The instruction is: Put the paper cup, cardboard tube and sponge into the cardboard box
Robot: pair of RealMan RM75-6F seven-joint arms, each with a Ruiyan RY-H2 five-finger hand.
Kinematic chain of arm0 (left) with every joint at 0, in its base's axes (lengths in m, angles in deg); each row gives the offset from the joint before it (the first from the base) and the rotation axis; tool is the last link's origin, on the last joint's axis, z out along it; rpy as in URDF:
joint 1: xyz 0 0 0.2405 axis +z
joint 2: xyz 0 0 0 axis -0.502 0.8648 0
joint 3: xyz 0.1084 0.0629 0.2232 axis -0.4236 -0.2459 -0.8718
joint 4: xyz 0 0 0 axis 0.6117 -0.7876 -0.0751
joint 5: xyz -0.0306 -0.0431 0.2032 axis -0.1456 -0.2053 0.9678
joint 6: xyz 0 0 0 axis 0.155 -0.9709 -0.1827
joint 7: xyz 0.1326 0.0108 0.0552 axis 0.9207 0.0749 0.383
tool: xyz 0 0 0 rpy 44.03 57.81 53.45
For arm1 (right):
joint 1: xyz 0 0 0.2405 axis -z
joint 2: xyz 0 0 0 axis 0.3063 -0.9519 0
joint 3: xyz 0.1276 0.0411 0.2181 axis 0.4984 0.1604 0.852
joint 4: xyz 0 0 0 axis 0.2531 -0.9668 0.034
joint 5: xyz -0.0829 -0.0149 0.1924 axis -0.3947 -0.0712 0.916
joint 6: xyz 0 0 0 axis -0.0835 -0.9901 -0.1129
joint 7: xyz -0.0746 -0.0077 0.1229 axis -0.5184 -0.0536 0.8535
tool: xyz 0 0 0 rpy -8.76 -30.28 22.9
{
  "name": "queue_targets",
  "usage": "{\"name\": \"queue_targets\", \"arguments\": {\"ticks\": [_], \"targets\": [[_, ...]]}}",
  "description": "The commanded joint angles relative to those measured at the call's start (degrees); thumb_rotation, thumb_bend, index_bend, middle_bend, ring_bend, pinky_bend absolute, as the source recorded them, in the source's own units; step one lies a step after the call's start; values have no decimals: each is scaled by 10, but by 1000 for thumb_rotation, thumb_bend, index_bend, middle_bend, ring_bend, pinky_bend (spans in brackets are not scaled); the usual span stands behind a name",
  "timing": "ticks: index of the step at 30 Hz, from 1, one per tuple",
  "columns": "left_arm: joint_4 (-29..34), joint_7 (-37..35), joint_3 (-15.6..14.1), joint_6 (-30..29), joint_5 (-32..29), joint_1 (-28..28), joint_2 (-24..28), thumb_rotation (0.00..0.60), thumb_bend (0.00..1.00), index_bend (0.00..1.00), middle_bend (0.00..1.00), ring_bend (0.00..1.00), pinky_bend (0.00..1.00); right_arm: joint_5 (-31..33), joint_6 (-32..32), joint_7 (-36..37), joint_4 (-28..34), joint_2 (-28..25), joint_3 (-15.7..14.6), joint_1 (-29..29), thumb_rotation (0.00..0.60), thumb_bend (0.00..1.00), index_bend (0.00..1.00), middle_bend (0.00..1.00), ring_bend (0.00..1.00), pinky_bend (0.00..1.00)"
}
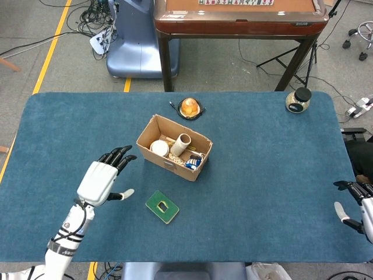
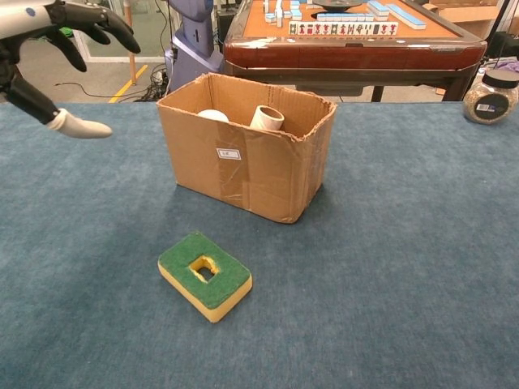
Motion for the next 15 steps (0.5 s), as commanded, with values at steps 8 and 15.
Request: {"name": "queue_targets", "arguments": {"ticks": [8, 15], "targets": [[-23, -43, -79, 3, 132, 52, 41, 600, 112, 214, 111, 137, 269, 5, 5, -1, 0, 0, 2, -1, 600, 383, 343, 415, 335, 371], [-69, -74, -106, 22, 174, 70, 43, 600, 111, 247, 114, 117, 269, 7, 1, 3, -1, 0, 3, 1, 600, 383, 343, 415, 336, 370]]}}
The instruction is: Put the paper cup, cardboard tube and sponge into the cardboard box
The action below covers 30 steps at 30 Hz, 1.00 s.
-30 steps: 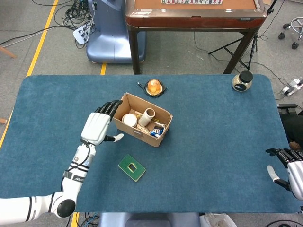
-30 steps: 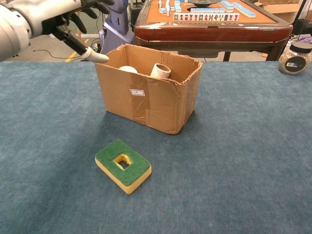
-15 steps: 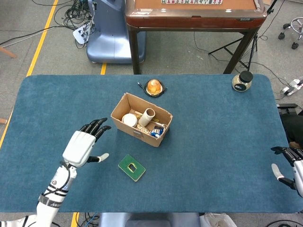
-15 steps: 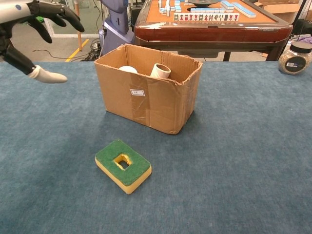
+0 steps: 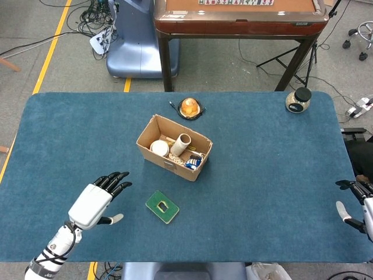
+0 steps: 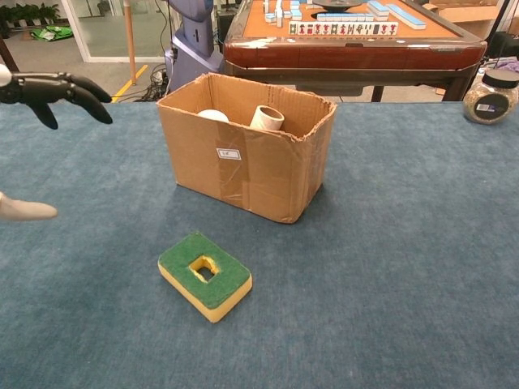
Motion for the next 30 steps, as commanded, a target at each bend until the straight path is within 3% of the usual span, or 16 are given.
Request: {"name": "queue_targets", "arguments": {"ticks": [1, 7, 12, 30], "targets": [[-33, -19, -12, 4, 24, 12, -4, 600, 111, 260, 113, 105, 269, 1, -2, 3, -1, -1, 0, 1, 600, 383, 343, 415, 336, 371], [-84, -49, -22, 8, 53, 26, -26, 600, 112, 322, 72, 3, 224, -1, -3, 11, -2, -3, 0, 2, 600, 383, 343, 416, 336, 371], [-115, -54, -22, 22, 56, 31, -46, 600, 123, 330, 0, 0, 149, -13, -8, 20, -3, -7, -5, 5, 600, 384, 343, 416, 336, 370], [-194, -71, 3, 69, 55, 25, -134, 600, 197, 275, 0, 0, 78, -17, -83, 40, -15, -4, 1, 42, 600, 383, 343, 416, 336, 370]]}}
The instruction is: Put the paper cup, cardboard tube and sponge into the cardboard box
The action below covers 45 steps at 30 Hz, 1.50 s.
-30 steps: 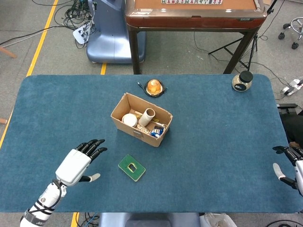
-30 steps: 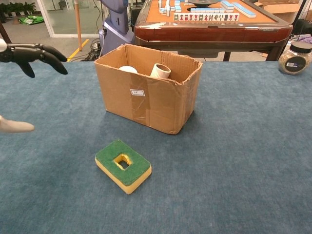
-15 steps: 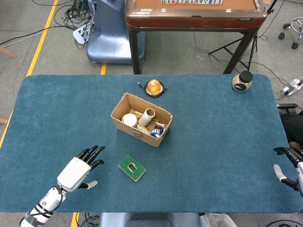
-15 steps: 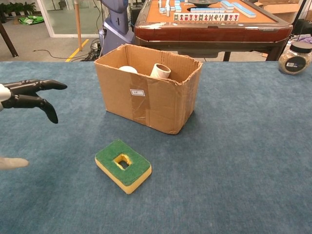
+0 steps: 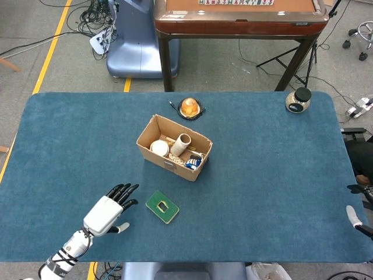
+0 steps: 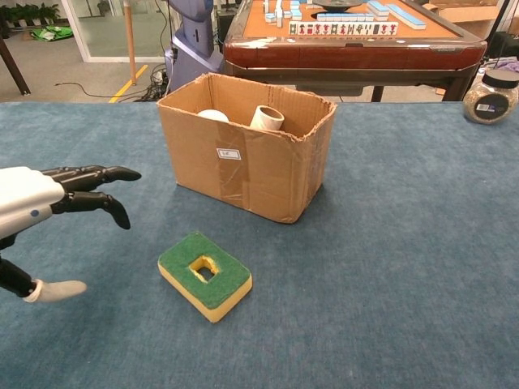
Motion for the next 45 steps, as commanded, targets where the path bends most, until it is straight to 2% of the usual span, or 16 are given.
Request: {"name": "queue_targets", "arguments": {"ticks": [1, 5, 12, 15, 22, 25, 28, 31, 45], "targets": [[-16, -9, 7, 8, 4, -7, -15, 600, 197, 266, 0, 0, 76, 5, -21, 11, -4, 1, 4, 12, 600, 383, 343, 416, 336, 370], [-27, -6, 15, 23, 2, -16, -26, 600, 196, 216, 0, 0, 72, 8, -38, 29, -12, 1, 7, 22, 600, 383, 343, 416, 336, 371], [-31, 35, 24, 62, -5, -38, -31, 600, 196, 27, 0, 0, 63, 11, -66, 52, -23, 3, 12, 37, 600, 383, 343, 415, 336, 371], [-34, 51, 26, 70, -2, -44, -34, 600, 196, 8, 0, 0, 117, 12, -78, 61, -29, 5, 15, 44, 600, 383, 343, 415, 336, 371], [-48, 67, 29, 85, 20, -67, -41, 600, 196, 15, 0, 4, 233, 13, -98, 92, -41, 7, 19, 56, 600, 383, 343, 416, 336, 370], [-51, 71, 28, 94, 31, -78, -42, 600, 196, 66, 17, 40, 265, 12, -111, 115, -51, 6, 20, 64, 600, 383, 343, 417, 336, 371], [-59, 69, 26, 99, 40, -86, -44, 600, 196, 145, 61, 66, 271, 10, -127, 123, -62, 9, 20, 72, 600, 383, 343, 417, 336, 370], [-68, 61, 23, 107, 45, -94, -48, 600, 196, 173, 70, 70, 271, 8, -139, 130, -70, 13, 21, 79, 600, 384, 343, 417, 336, 370], [-98, 67, 19, 141, 48, -122, -67, 600, 196, 183, 72, 71, 271, 4, -162, 152, -87, 21, 27, 93, 600, 384, 343, 420, 336, 370]]}}
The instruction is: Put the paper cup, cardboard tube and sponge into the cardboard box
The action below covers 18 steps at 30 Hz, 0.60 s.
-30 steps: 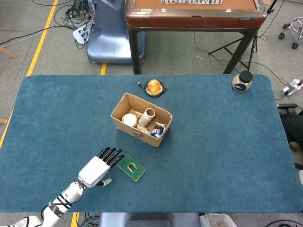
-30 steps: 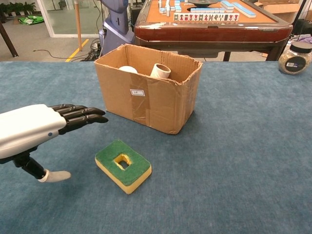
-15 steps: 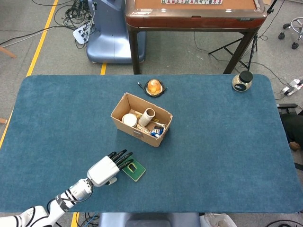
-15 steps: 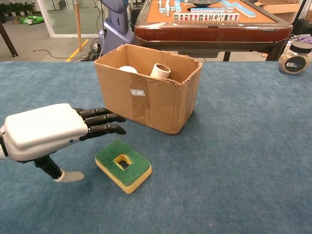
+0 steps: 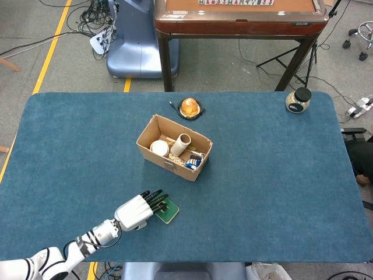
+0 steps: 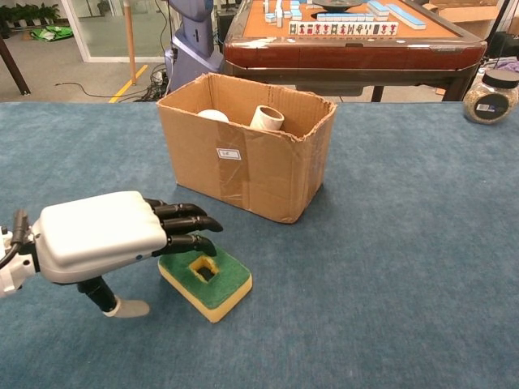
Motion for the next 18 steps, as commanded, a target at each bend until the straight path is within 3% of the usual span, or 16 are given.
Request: {"name": "queue_targets", "arguments": {"ticks": [1, 12, 18], "targets": [[-3, 4, 1, 7, -5, -4, -2, 600, 196, 183, 72, 69, 271, -3, -2, 0, -2, 1, 0, 1, 600, 384, 343, 420, 336, 371], [-5, 42, 11, 40, -47, -12, -8, 600, 196, 79, 70, 70, 271, -7, -10, 5, -5, 5, 4, 5, 600, 383, 343, 422, 339, 371], [-3, 56, 13, 48, -62, -15, -11, 600, 196, 75, 66, 70, 271, -7, -8, 7, -5, 4, 5, 5, 600, 383, 343, 422, 339, 371]]}}
